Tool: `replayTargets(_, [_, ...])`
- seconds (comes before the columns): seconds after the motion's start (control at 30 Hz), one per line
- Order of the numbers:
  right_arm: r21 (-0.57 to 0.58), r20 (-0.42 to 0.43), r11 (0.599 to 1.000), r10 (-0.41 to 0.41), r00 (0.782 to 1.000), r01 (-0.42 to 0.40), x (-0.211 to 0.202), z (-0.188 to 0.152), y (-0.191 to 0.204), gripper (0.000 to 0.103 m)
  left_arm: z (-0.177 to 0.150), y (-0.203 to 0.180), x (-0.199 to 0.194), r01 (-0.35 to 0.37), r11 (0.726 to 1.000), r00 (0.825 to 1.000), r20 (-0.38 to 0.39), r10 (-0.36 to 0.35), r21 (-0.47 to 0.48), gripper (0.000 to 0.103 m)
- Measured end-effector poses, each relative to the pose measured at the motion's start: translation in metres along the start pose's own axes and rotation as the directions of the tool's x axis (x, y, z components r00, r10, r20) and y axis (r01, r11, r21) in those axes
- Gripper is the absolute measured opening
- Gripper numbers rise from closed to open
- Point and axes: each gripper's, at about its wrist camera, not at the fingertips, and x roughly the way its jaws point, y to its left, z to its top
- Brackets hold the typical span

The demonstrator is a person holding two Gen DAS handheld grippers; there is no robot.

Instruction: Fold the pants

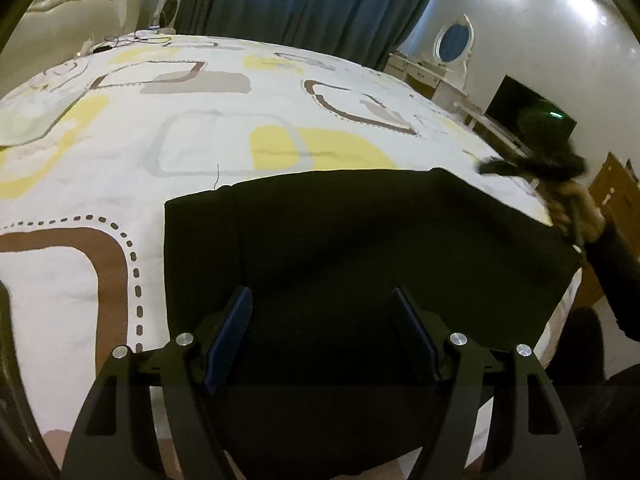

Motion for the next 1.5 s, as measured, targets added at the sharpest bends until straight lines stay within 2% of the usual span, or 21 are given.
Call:
replayTargets(0.1, [-0.025, -0.044, 0.998, 0.055, 0.998, -0.056, 0.0, -0.04, 0.018, 0.022, 0.0, 0.002, 0.0, -0.009, 1.0, 1.0, -0.001, 0.009, -0.016, 0.071])
replayTargets(0.17, [-0.034, -0.064, 0.995, 0.09, 0.994, -0.093, 0.002, -0.067, 0.029, 0.022, -0.001, 0.008, 0.0, -0.053, 0.998, 0.999, -0.009, 0.053, -0.031, 0.071])
replayTargets(0.27, [-0.039, -0.122, 0.988, 0.146, 0.982, -0.151, 0.009, -0.101, 0.044, 0.022, -0.003, 0.018, -0.004, -0.015, 0.997, 1.0, 0.004, 0.016, -0.081, 0.071])
replayTargets(0.33, [-0.026, -0.157, 0.99, 0.132, 0.979, -0.138, 0.015, -0.122, 0.047, 0.023, -0.002, 0.017, -0.004, -0.029, 0.995, 1.0, 0.0, 0.029, -0.095, 0.071])
replayTargets(0.47, [0.04, -0.107, 0.983, 0.185, 0.977, -0.181, 0.005, -0.135, 0.044, 0.027, -0.001, 0.008, -0.001, -0.079, 0.996, 0.997, -0.02, 0.079, -0.05, 0.071])
replayTargets(0.5, [0.033, -0.101, 0.983, 0.186, 0.977, -0.183, 0.002, -0.139, 0.047, 0.03, 0.0, 0.01, -0.002, -0.077, 0.995, 0.997, -0.019, 0.076, -0.069, 0.071])
replayTargets(0.57, [0.002, -0.107, 0.982, 0.186, 0.977, -0.187, -0.004, -0.146, 0.057, 0.044, 0.0, 0.016, -0.006, -0.067, 0.992, 0.998, -0.013, 0.066, -0.104, 0.071])
replayTargets(0.67, [-0.026, -0.109, 0.986, 0.161, 0.981, -0.164, -0.008, -0.153, 0.07, 0.046, -0.002, 0.025, -0.009, -0.038, 0.987, 0.999, 0.004, 0.039, -0.153, 0.071])
replayTargets(0.73, [0.011, -0.059, 0.988, 0.156, 0.986, -0.155, -0.019, -0.157, 0.068, 0.046, -0.002, 0.024, -0.014, -0.038, 0.983, 0.999, 0.018, 0.042, -0.178, 0.071])
replayTargets(0.87, [0.11, 0.091, 0.991, 0.068, 0.994, -0.078, -0.062, -0.172, 0.047, 0.046, -0.002, 0.015, -0.025, -0.083, 0.974, 0.995, 0.032, 0.092, -0.209, 0.071])
replayTargets(0.93, [0.19, 0.195, 0.982, -0.016, 0.981, -0.021, -0.095, -0.184, 0.028, 0.057, -0.005, 0.009, -0.034, -0.102, 0.97, 0.991, 0.057, 0.117, -0.22, 0.071])
replayTargets(1.0, [0.288, 0.291, 0.958, -0.088, 0.953, 0.001, -0.133, -0.202, 0.004, 0.058, -0.008, 0.008, -0.039, -0.096, 0.963, 0.989, 0.081, 0.12, -0.25, 0.076])
replayTargets(1.07, [0.361, 0.344, 0.932, -0.166, 0.924, 0.034, -0.161, -0.216, -0.013, 0.058, -0.013, 0.01, -0.043, -0.093, 0.948, 0.987, 0.096, 0.128, -0.304, 0.076])
replayTargets(1.13, [0.47, 0.405, 0.881, -0.273, 0.873, 0.057, -0.197, -0.24, -0.035, 0.058, -0.019, 0.011, -0.048, -0.087, 0.934, 0.984, 0.12, 0.135, -0.346, 0.076])
replayTargets(1.23, [0.607, 0.495, 0.795, -0.375, 0.784, -0.003, -0.243, -0.28, -0.064, 0.058, -0.025, 0.011, -0.056, -0.06, 0.916, 0.977, 0.164, 0.134, -0.397, 0.076])
replayTargets(1.27, [0.643, 0.512, 0.765, -0.415, 0.752, -0.016, -0.255, -0.293, -0.071, 0.058, -0.027, 0.01, -0.056, -0.052, 0.91, 0.977, 0.166, 0.131, -0.412, 0.076])
replayTargets(1.37, [0.758, 0.539, 0.647, -0.553, 0.636, -0.08, -0.293, -0.34, -0.095, 0.058, -0.029, 0.007, -0.053, -0.073, 0.909, 0.977, 0.154, 0.148, -0.41, 0.076])
replayTargets(1.5, [0.843, 0.49, 0.529, -0.679, 0.547, -0.099, -0.32, -0.381, -0.112, 0.058, -0.022, -0.002, -0.055, -0.095, 0.916, 0.97, 0.171, 0.173, -0.389, 0.076])
